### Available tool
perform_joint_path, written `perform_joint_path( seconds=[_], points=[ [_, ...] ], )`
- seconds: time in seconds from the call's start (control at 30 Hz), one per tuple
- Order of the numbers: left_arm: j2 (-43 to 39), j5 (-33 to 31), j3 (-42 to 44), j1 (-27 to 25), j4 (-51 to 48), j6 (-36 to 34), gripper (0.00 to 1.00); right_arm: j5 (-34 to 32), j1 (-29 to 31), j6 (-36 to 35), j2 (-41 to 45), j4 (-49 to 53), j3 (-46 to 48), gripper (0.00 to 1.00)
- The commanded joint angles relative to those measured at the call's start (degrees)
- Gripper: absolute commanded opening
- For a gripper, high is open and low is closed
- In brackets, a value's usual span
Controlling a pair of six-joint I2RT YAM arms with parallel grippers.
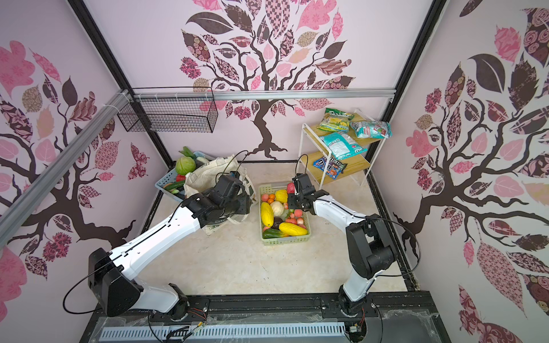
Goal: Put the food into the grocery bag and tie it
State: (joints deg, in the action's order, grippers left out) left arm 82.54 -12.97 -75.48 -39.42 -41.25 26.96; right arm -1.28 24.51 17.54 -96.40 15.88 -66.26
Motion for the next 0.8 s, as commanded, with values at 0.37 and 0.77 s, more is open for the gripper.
perform_joint_path(
  seconds=[0.37,0.77],
  points=[
    [0.6,-1.4,-2.4,0.0,-0.4,-1.0,0.62,-4.2,2.0,-3.8,-9.0,2.5,-3.0,0.44],
    [1.1,-1.6,-2.6,0.0,-0.5,-1.8,0.62,-7.8,4.0,-4.9,-14.4,3.1,-5.5,0.45]
  ],
)
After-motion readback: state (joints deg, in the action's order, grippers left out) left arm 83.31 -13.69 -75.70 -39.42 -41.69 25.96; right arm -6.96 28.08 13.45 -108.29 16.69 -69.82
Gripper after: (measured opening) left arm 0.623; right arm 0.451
